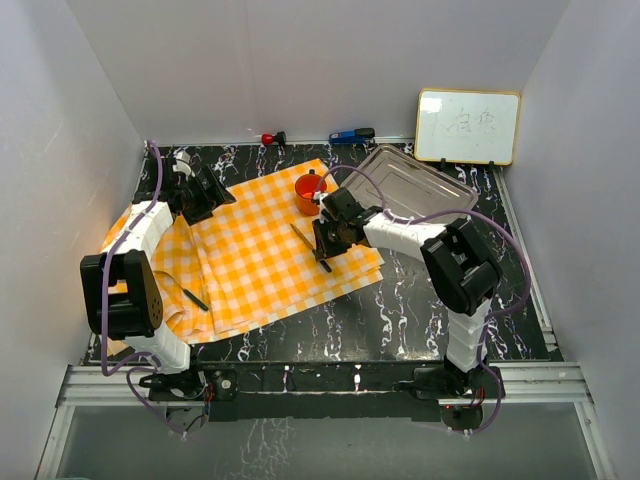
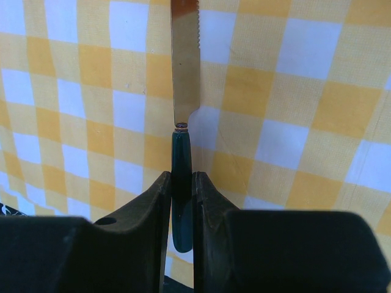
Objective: Set the dinner table for one person
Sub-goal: Place the knife on the napkin.
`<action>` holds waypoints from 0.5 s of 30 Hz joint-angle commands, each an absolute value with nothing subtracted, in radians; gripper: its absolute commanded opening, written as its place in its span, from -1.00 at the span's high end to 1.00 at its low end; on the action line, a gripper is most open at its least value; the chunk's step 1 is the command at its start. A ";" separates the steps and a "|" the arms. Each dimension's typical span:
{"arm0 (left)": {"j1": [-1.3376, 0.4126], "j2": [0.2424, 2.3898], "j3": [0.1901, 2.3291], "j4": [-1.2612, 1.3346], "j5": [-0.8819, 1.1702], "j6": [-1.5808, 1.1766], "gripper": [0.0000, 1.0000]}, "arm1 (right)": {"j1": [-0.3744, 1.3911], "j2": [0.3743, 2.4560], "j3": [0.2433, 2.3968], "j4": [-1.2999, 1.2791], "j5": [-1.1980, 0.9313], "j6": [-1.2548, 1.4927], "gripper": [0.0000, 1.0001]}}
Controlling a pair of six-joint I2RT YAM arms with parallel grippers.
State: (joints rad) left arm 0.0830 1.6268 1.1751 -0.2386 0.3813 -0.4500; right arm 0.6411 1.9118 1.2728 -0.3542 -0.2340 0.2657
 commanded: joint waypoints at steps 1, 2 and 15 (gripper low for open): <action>0.078 1.589 1.185 -0.244 0.391 -0.449 -0.69 | 0.645 1.918 1.308 -0.316 -0.183 0.298 0.92; 0.076 1.588 1.187 -0.248 0.391 -0.446 -0.69 | 0.645 1.921 1.311 -0.325 -0.165 0.302 0.87; 0.062 1.559 1.217 -0.285 0.378 -0.426 -0.72 | 0.651 1.855 1.332 -0.344 -0.067 0.323 0.11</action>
State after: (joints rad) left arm 0.0708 1.6268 1.1782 -0.2596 0.3805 -0.4416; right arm 0.6415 1.9236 1.2816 -0.3698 -0.1001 0.3176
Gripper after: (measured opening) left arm 0.856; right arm 0.442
